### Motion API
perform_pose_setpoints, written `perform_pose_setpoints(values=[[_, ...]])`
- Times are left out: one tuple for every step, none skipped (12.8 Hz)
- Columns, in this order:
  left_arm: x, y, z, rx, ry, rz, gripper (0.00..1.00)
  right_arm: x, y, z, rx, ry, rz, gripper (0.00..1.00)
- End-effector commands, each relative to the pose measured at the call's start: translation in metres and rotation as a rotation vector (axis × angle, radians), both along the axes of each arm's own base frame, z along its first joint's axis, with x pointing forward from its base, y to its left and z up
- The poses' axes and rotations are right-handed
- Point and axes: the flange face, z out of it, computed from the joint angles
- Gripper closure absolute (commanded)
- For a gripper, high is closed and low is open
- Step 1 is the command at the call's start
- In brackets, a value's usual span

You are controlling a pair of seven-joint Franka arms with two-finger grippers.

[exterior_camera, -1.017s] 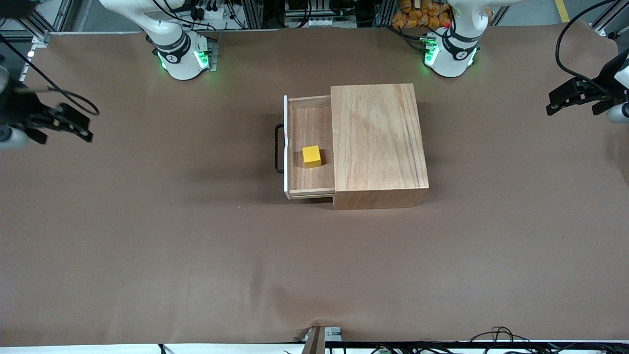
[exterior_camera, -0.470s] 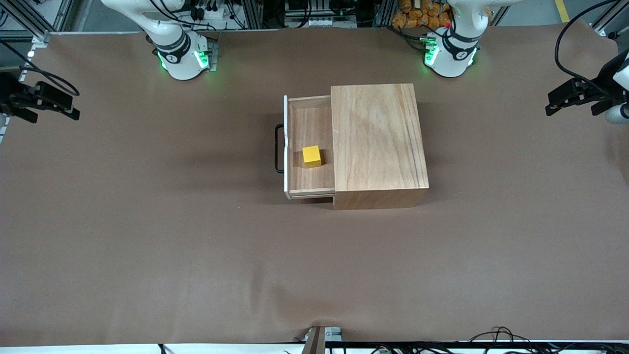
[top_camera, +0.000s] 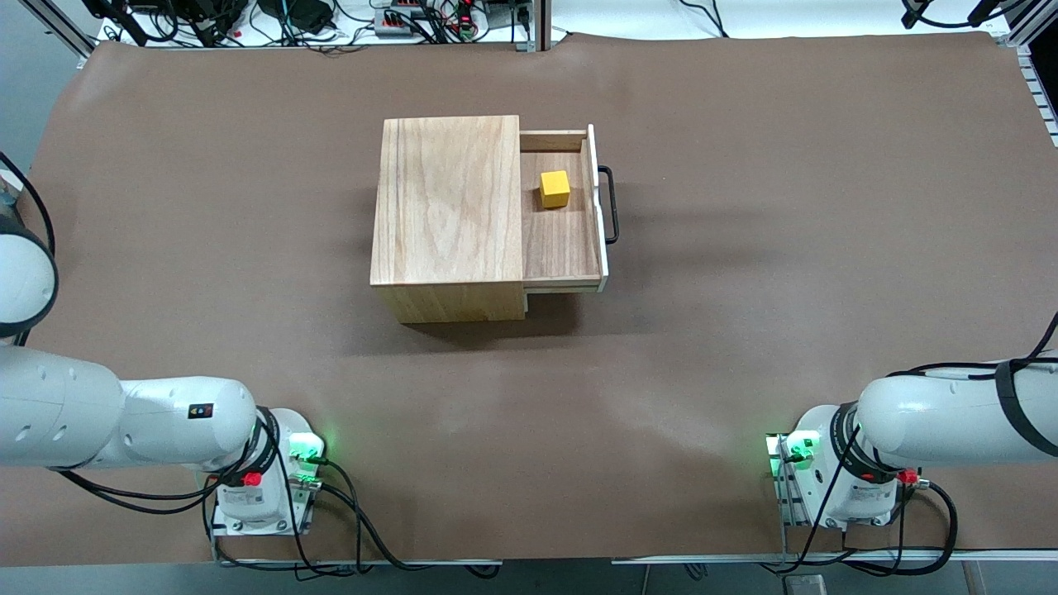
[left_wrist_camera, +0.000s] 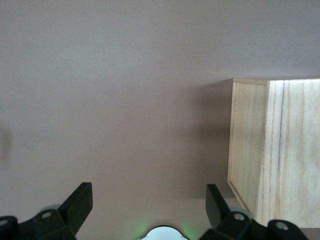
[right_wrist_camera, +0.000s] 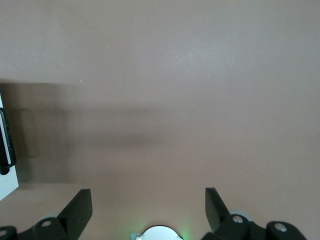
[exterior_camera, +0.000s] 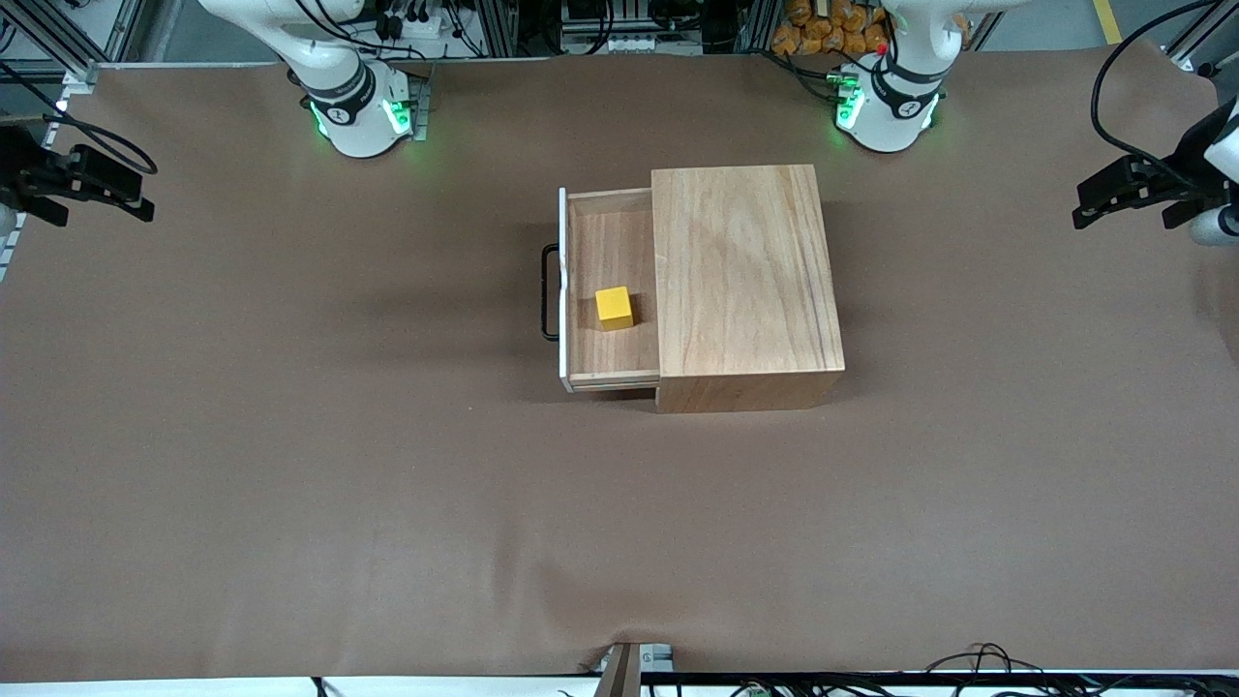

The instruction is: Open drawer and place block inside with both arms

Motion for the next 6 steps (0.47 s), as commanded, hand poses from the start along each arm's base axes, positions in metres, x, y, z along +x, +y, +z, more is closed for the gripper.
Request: perform_pose_setpoints(values=[[0.0003, -0.0010, 0.0008, 0.019, -0.006, 0.003, 0.00, -0.0095, -0.0066, 0.0009, -0.011, 0.000, -0.003, 0.00], [0.0003, -0.0010, 0.0014, 0.019, -0.007, 0.002, 0.00, -0.0100, -0.0080, 0.0010, -0.011, 0.000, -0.006, 0.00], [0.0003, -0.0010, 0.0014, 0.019, -0.007, 0.003, 0.00, -0.0100, -0.0080, 0.0017, -0.011, -0.001, -0.006, 0.00], [0.0008, -0.0010, 0.0007, 0.019, -0.006, 0.003, 0.00, -0.0101, -0.0096, 0.0010, -0.011, 0.000, -0.010, 0.00], [0.0008, -0.0010, 0.0006, 0.019, -0.006, 0.003, 0.00, -0.0105, -0.0120, 0.0008, -0.011, 0.004, -0.015, 0.00], [0.0008, -0.0010, -0.0001, 0.019, -0.004, 0.003, 0.00, -0.0112, -0.0136, 0.0004, -0.011, 0.008, -0.019, 0.00]])
